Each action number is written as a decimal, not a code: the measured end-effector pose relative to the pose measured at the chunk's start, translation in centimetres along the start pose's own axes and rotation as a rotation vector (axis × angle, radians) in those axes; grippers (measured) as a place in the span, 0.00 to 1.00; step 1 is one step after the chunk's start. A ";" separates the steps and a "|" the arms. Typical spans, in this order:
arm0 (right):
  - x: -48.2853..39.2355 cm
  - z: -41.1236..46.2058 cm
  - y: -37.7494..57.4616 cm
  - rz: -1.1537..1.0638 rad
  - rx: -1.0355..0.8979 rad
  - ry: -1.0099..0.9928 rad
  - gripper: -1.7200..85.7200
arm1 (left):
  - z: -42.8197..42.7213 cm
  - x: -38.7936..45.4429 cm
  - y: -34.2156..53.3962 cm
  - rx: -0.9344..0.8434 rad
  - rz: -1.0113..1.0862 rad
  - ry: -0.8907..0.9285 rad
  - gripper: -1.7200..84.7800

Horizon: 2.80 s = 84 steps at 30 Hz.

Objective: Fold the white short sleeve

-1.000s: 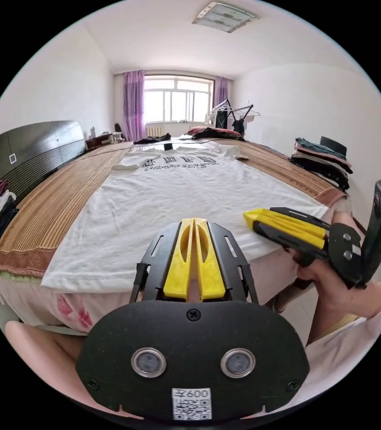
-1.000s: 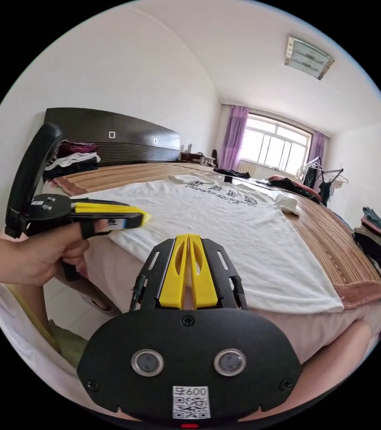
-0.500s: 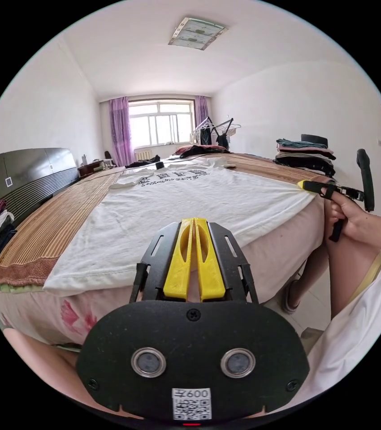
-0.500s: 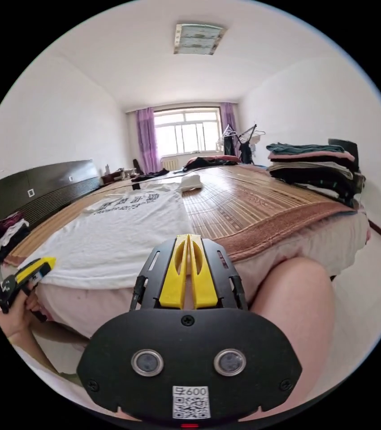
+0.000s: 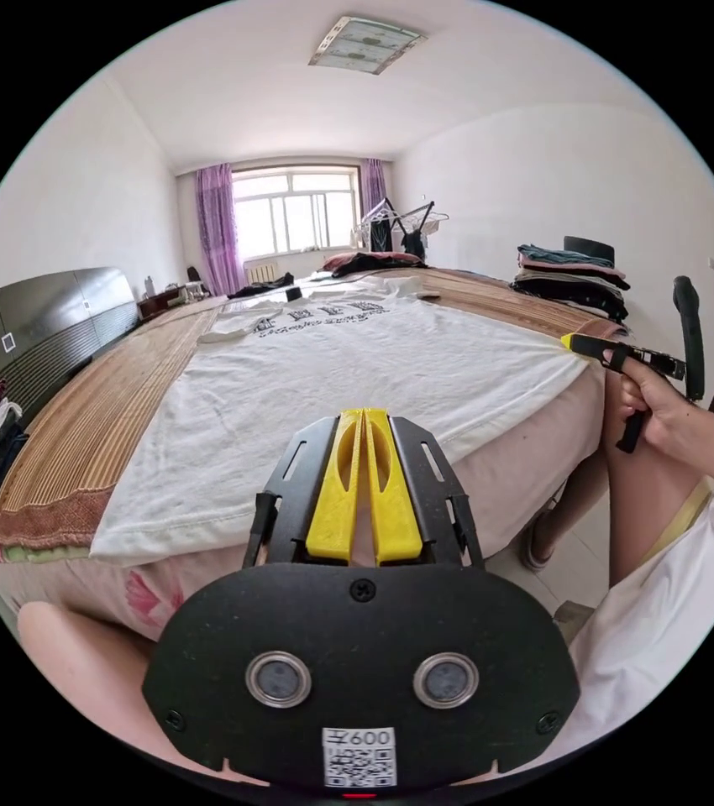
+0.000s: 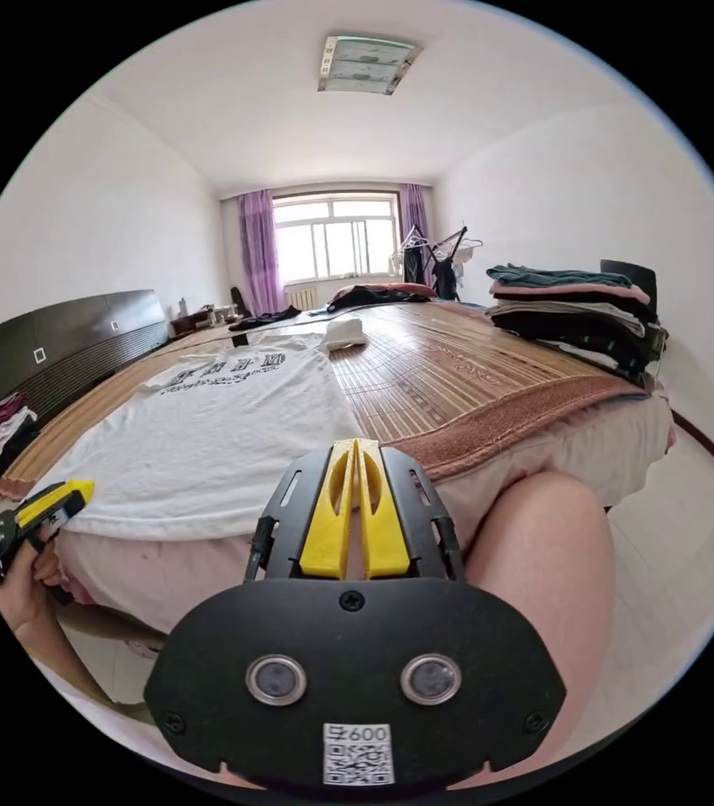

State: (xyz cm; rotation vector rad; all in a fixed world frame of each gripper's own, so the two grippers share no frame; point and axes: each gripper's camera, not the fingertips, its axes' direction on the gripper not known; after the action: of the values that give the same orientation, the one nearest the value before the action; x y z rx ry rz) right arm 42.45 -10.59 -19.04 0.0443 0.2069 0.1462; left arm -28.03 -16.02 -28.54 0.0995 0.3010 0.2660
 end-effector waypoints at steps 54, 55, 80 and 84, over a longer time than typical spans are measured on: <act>-35.0 68.1 -7.8 -0.200 -0.512 -0.944 0.01 | 28.7 -23.8 -23.8 -0.468 0.064 0.180 0.03; -35.6 68.9 -6.2 -0.199 -0.526 -0.944 0.01 | 28.9 -23.3 -23.5 -0.467 0.074 0.174 0.03; -27.5 73.0 20.2 -0.934 -0.691 -0.754 0.01 | 33.7 -12.3 -15.4 -0.455 0.271 0.004 0.03; -26.6 74.8 21.5 -0.859 -0.679 -0.729 0.01 | 34.0 -11.9 -15.0 -0.462 0.264 0.018 0.03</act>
State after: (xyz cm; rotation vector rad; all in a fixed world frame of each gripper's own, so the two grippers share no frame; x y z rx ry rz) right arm 29.19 4.53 60.71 -0.6555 -0.5649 -0.6580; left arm -24.95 -35.65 5.07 -0.3218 0.2374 0.5921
